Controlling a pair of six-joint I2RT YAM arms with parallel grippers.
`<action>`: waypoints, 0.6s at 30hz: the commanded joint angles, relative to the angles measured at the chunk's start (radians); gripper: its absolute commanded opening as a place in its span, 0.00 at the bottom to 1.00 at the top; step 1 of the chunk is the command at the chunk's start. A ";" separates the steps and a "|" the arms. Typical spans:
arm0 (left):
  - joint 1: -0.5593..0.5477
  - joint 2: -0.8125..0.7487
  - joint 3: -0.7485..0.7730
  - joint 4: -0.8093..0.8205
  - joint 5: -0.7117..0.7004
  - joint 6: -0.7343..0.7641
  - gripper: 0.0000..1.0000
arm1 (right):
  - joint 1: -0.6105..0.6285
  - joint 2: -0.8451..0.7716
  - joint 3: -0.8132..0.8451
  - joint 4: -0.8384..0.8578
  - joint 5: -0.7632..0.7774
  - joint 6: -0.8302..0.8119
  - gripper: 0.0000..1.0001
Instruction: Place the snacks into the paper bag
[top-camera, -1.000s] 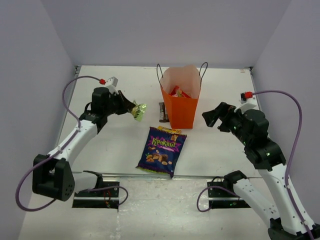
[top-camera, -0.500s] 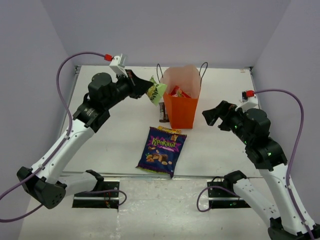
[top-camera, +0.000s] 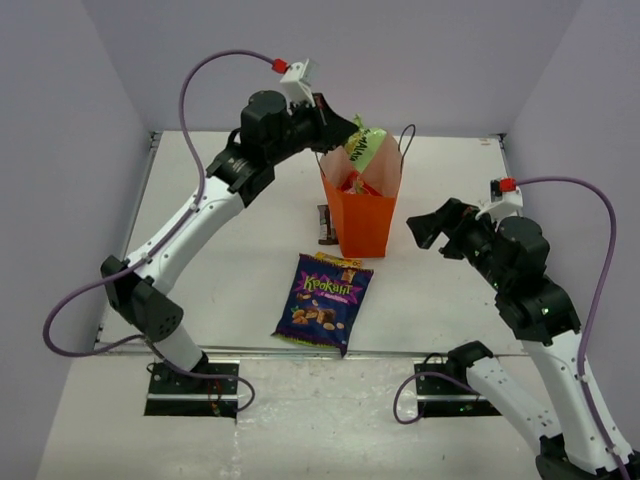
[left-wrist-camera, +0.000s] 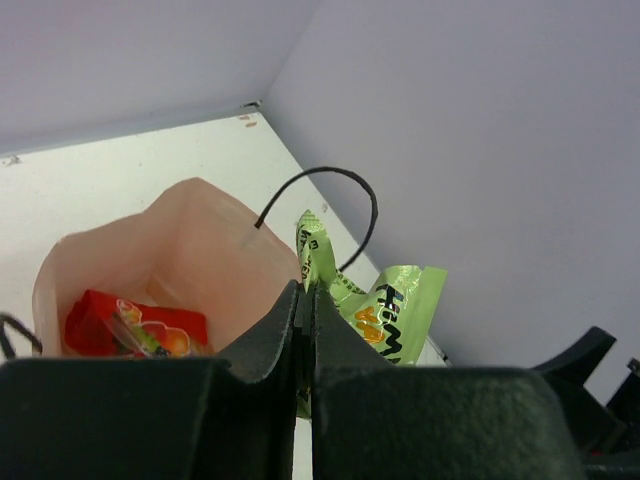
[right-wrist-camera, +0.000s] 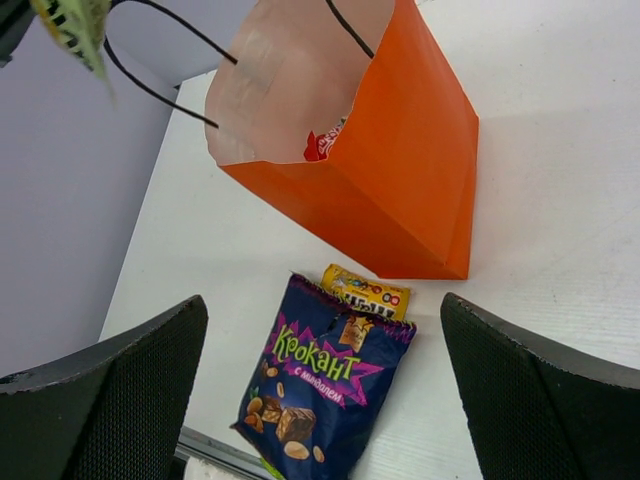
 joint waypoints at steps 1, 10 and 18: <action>-0.005 0.102 0.164 -0.027 0.022 0.029 0.00 | -0.004 -0.011 0.033 0.007 0.005 0.000 0.99; -0.005 0.269 0.283 -0.038 0.004 0.022 0.00 | -0.006 -0.022 0.025 0.003 0.004 -0.002 0.99; -0.005 0.300 0.314 -0.045 0.012 0.008 0.18 | -0.006 -0.037 0.021 -0.004 0.012 -0.009 0.99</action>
